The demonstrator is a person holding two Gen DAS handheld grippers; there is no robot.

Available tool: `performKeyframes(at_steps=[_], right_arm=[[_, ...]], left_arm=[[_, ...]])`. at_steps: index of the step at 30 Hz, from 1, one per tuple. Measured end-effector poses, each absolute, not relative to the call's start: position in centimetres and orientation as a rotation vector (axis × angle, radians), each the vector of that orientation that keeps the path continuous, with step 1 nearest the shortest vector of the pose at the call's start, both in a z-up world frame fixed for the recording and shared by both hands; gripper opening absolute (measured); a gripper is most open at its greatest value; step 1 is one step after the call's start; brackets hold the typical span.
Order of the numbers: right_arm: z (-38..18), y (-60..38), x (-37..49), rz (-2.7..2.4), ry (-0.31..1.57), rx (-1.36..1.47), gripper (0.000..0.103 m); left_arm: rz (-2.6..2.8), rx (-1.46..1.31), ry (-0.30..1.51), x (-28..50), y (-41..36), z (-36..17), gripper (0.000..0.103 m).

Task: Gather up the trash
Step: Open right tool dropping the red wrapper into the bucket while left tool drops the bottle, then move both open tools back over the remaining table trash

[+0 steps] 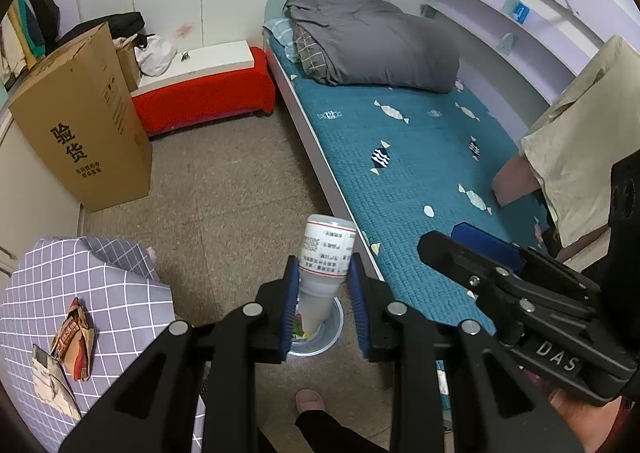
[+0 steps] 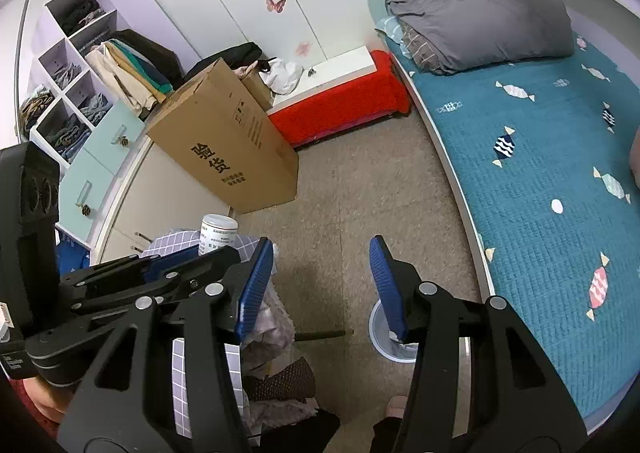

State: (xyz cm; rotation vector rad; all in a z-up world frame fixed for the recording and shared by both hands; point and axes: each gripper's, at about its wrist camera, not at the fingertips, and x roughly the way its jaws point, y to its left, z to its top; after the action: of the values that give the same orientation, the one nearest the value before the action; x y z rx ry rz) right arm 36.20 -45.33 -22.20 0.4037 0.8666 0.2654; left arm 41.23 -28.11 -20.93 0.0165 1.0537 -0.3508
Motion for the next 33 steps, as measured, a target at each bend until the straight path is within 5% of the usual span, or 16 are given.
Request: performKeyframes(at_steps=[24,26,28,33], right_arm=[[-20.6,-47.5,33.9,0.191,0.784,0.409,0.053],[-20.7,-47.7,33.9,0.187,0.783,0.415,0.053],[-20.7,-47.8,33.9,0.184,0.782,0.42,0.053],[-20.7,-47.9,33.9,0.188,0.785,0.422,0.053]], left_arm=[[-0.376,0.058,1.013,41.0,-30.3,-20.2,0.026],[-0.375,0.05,1.019,41.2,-30.3,-20.3,0.033],[-0.362,0.045,1.021,41.3,-30.2,-20.3,0.06],[-0.356,0.03,1.01,41.2,-29.9,-20.0,0.062]])
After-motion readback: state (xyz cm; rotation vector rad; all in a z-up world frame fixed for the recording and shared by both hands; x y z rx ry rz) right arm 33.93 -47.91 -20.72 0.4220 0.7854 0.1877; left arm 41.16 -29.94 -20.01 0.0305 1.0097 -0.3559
